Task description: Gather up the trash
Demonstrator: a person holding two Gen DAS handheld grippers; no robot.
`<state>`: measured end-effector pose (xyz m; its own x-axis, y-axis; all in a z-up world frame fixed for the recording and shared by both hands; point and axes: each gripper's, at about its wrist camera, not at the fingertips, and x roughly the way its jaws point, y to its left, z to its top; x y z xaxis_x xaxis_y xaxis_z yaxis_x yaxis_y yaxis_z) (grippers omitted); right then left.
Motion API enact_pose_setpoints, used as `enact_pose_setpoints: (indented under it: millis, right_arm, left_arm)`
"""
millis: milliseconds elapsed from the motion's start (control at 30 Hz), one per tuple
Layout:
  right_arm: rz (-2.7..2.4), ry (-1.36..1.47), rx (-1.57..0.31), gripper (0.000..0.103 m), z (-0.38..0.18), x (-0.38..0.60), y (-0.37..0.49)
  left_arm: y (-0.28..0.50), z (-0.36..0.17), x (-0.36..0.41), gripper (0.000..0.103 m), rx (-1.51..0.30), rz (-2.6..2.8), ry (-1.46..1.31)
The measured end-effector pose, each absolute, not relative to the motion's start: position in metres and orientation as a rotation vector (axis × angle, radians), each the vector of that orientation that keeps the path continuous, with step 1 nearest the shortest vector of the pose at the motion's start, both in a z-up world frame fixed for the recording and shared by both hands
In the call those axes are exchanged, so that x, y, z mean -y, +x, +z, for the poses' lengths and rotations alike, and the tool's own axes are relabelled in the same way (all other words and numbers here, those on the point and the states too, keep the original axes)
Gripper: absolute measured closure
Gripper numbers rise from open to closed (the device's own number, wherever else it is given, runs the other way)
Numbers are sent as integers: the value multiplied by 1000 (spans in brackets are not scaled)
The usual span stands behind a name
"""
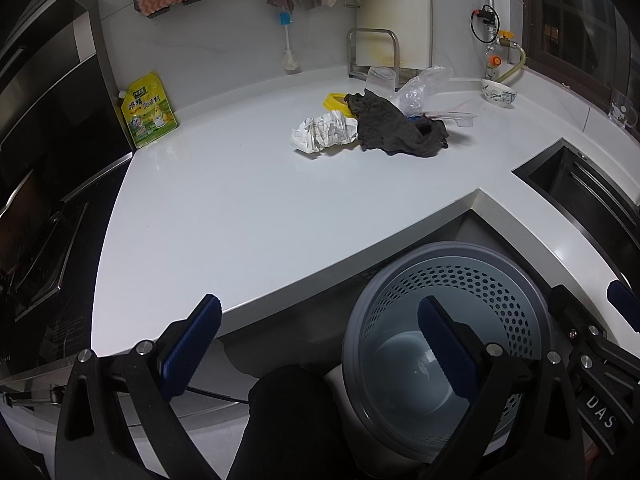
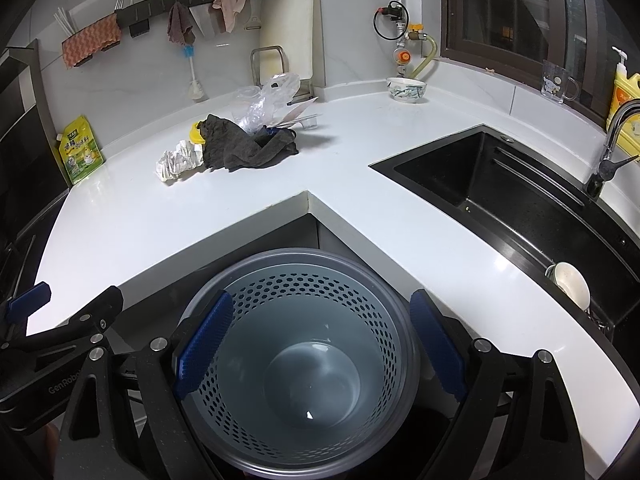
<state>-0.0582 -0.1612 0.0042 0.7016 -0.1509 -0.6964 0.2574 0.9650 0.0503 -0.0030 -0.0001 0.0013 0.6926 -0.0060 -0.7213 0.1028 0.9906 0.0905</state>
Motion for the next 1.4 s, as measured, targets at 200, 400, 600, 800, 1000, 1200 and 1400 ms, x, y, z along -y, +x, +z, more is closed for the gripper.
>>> enact_pose_setpoints:
  millis: [200,400,600,800,1000,1200,1400]
  right_arm:
    - [-226,148,-764,17,3,161,-57]
    - [-223,150,-764,17,3,161,-57]
    - [-203,169,-765,17,0,163,-57]
    - [-199,166,-775,17,-5,169,-53]
    - [-176,205,-790,17,-11,186,-37]
    - [-146,205,-760,17,-3,201,-8]
    - [-113,188,-743,17,9,209,32]
  left_arm:
    - [-3,1,1,6,-805,-61,127]
    - [-3,1,1,6,-805,-62,126]
    - [-1,-1,1,6,-807,-59,124]
    - [10,-4,-3,6,-821,-64,109]
    - [33,-3,-8,6,-812,-59,100]
    - [65,4,-11,6,-790,-42,102]
    - [103,14,-16,6,-764,-27,83]
